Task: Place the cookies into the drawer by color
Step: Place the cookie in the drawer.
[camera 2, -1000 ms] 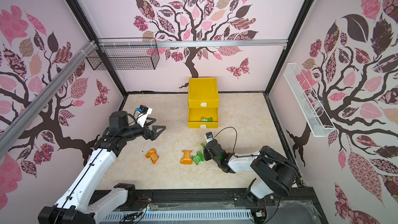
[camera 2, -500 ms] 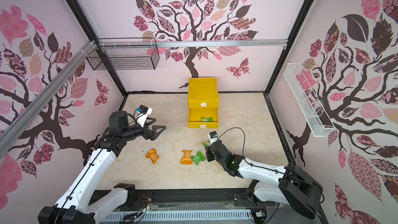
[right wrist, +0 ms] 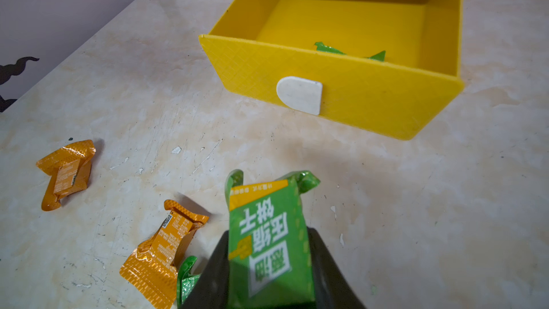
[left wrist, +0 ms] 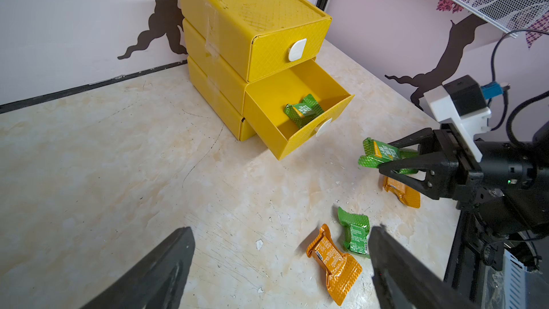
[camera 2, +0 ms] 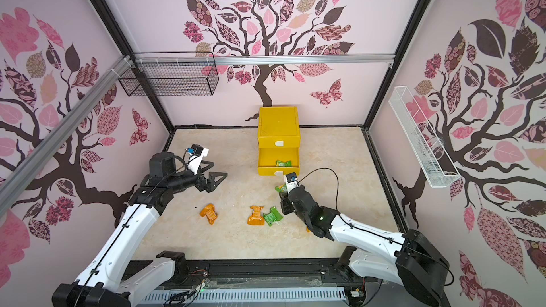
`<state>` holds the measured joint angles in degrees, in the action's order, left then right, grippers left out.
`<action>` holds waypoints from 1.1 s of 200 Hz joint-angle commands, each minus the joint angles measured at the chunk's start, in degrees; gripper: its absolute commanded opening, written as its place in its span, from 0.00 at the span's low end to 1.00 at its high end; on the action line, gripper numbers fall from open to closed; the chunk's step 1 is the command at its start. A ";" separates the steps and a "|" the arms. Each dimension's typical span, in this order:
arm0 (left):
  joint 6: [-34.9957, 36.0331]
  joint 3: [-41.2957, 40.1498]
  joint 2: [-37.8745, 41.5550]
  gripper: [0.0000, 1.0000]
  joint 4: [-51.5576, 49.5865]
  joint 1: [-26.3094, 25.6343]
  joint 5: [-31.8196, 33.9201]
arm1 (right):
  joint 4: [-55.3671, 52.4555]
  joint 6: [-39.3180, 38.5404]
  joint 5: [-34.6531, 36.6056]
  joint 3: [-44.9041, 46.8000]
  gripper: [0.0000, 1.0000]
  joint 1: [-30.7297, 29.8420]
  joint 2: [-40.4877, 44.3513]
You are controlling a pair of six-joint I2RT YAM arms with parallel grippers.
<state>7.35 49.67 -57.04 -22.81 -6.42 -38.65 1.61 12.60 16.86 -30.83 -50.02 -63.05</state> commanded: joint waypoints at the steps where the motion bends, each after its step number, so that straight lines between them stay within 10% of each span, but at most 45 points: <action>1: 0.27 -0.36 0.64 0.97 -0.20 -0.02 -0.28 | -1.27 -2.87 2.23 -4.67 0.19 -0.26 -0.19; 220: 0.60 -0.54 1.53 0.97 -0.06 -0.27 -0.38 | -9.28 -3.35 2.61 -37.99 0.23 7.51 -31.16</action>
<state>7.42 49.58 -56.45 -22.85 -6.42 -38.65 -6.74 8.43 20.03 -65.47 -43.57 -91.39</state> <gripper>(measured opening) 0.968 0.331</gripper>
